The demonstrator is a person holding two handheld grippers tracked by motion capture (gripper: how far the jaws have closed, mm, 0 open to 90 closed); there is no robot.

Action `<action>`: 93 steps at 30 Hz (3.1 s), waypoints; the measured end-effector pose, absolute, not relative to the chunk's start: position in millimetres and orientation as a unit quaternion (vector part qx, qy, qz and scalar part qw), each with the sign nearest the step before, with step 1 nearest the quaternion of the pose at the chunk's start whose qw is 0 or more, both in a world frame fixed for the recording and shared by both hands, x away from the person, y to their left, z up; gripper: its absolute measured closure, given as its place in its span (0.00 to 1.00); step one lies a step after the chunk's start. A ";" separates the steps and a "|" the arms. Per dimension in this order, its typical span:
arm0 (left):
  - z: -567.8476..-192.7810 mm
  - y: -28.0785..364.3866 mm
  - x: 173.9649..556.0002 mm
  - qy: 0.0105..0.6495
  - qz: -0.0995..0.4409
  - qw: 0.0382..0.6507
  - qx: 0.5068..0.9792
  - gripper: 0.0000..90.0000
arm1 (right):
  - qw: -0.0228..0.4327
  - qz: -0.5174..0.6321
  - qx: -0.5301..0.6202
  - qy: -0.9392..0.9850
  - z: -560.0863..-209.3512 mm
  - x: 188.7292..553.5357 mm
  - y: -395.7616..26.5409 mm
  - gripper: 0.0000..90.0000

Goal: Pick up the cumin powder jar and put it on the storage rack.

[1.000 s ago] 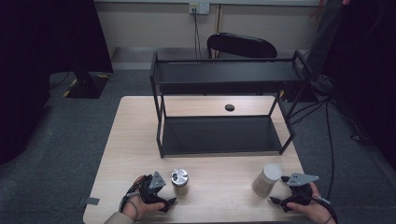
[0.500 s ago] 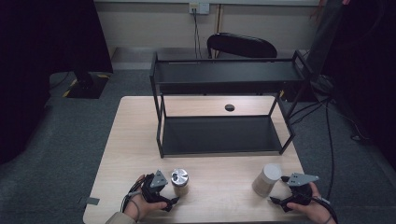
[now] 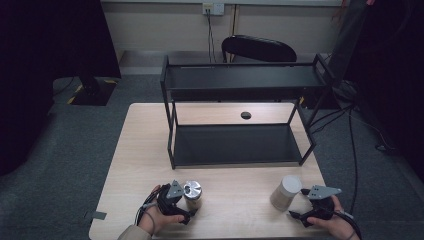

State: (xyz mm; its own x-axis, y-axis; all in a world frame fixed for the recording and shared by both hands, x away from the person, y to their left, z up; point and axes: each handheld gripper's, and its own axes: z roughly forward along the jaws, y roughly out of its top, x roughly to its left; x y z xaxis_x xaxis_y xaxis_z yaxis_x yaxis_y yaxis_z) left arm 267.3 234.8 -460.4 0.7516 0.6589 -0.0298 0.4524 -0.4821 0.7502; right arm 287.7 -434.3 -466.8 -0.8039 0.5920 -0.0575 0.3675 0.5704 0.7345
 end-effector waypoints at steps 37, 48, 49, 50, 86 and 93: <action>-463.4 222.0 264.0 0.301 0.163 0.406 0.847 0.34 | 0.150 0.374 0.275 0.873 -466.9 287.7 -434.4 0.00; -455.9 221.2 264.4 0.305 0.158 0.401 0.849 0.34 | 0.150 0.374 0.275 0.873 -466.9 287.8 -434.4 0.00; -454.1 221.9 264.6 0.306 0.157 0.402 0.849 0.34 | 0.150 0.374 0.275 0.873 -466.9 287.8 -434.4 0.00; -452.2 222.7 264.9 0.306 0.155 0.403 0.848 0.34 | 0.150 0.374 0.275 0.873 -466.9 287.8 -434.4 0.00; -339.9 233.5 291.0 0.297 0.162 0.421 0.842 0.34 | 0.150 0.374 0.275 0.873 -466.9 287.9 -434.5 0.00; -315.3 229.8 299.1 0.291 0.163 0.423 0.842 0.34 | 0.150 0.374 0.275 0.873 -466.9 287.9 -434.6 0.00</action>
State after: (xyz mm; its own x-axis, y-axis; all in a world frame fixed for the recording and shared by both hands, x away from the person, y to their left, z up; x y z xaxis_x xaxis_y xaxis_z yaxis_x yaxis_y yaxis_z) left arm 299.1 229.8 -315.3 0.7767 0.6293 0.0289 0.3529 -0.4726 0.8075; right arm 287.9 -434.6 -466.9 -0.8039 0.5921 -0.0560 0.3679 0.5691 0.7354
